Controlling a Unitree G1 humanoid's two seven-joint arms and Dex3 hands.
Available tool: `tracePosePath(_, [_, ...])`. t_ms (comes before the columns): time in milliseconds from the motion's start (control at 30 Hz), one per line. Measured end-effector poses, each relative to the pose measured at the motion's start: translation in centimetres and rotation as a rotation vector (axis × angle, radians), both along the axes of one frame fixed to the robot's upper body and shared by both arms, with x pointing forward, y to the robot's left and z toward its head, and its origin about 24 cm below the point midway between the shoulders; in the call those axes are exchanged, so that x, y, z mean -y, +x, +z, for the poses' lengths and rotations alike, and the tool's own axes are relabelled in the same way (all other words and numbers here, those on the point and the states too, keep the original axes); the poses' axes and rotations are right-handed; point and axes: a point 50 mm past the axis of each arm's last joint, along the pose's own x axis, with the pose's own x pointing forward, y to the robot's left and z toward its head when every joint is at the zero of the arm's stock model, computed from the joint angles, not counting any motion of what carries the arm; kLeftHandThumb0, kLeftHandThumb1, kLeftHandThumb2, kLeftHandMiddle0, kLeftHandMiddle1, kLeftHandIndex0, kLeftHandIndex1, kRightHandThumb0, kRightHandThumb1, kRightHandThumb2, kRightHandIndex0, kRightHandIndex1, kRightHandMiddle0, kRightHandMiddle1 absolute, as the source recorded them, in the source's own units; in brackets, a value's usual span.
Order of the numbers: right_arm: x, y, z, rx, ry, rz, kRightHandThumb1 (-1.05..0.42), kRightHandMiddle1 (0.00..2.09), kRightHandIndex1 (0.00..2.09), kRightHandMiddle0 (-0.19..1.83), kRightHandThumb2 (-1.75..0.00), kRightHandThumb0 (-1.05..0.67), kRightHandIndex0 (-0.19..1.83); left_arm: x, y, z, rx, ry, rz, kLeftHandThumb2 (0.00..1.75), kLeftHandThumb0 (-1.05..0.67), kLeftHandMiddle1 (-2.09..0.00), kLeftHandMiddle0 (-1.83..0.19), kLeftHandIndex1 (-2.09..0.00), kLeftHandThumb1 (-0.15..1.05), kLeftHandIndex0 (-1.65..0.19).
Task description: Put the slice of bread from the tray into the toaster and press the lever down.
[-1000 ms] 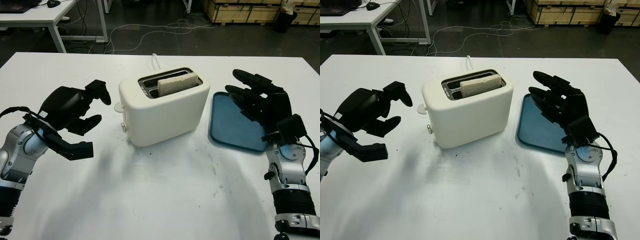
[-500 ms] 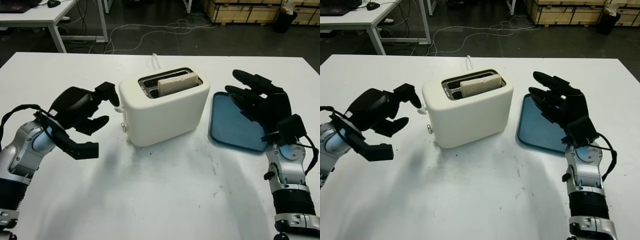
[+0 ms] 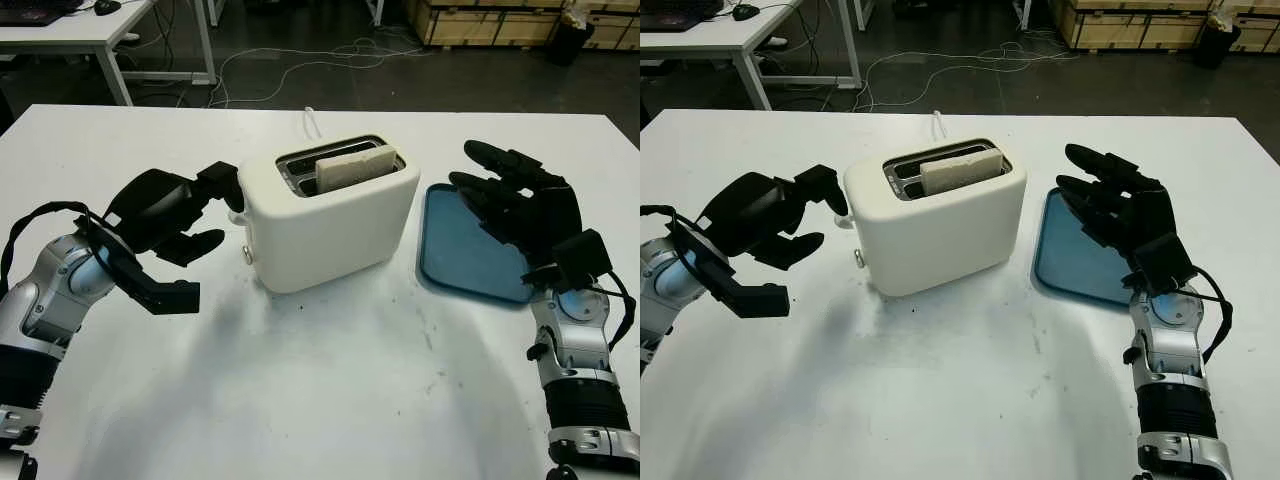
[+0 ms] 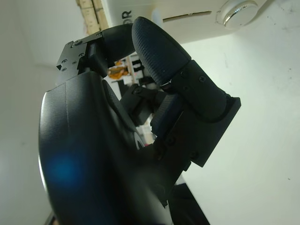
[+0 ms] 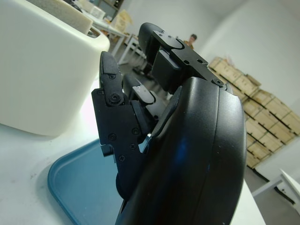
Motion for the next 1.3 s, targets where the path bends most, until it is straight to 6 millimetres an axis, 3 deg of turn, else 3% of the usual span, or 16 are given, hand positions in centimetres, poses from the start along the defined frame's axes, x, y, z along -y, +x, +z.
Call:
tracePosePath(400, [0.0,0.0,0.0,0.001,0.000,-0.001,-0.92,0.00,0.01,0.76,-0.17,-0.21,0.87,-0.1,0.1,-0.7,-0.025,-0.007,0.001,1.37,-0.85,-1.75,-1.02,-1.71,0.62,0.00])
tracePosePath(733, [0.1,0.0,0.0,0.002,0.001,-0.002,-0.92,0.00,0.00,0.74,-0.15,-0.22,0.86,0.1,0.7,-1.0,-0.046,-0.027,0.004,1.36,-0.85,-1.75,-0.90,-1.69,0.62,0.00])
tracePosePath(933, [0.2,-0.1,0.1,0.004,0.002,-0.007,-0.92,0.00,0.00,0.75,-0.15,-0.24,0.86,0.1,0.7,-1.2,-0.053,-0.028,0.006,1.35,-0.85,-1.75,-0.93,-1.69,0.62,0.00])
tracePosePath(1067, [0.2,-0.1,0.1,0.004,0.002,-0.007,-0.92,0.00,0.00,0.75,-0.14,-0.23,0.86,0.3,0.7,-1.2,-0.051,-0.037,0.004,1.41,-0.84,-1.75,-0.87,-1.71,0.55,0.00])
tracePosePath(1300, [0.2,-0.1,0.1,0.004,0.002,-0.007,-0.92,0.00,0.00,0.75,-0.14,-0.23,0.86,0.4,0.5,-1.6,-0.058,-0.053,0.009,1.35,-0.87,-1.75,-1.03,-1.71,0.62,0.00])
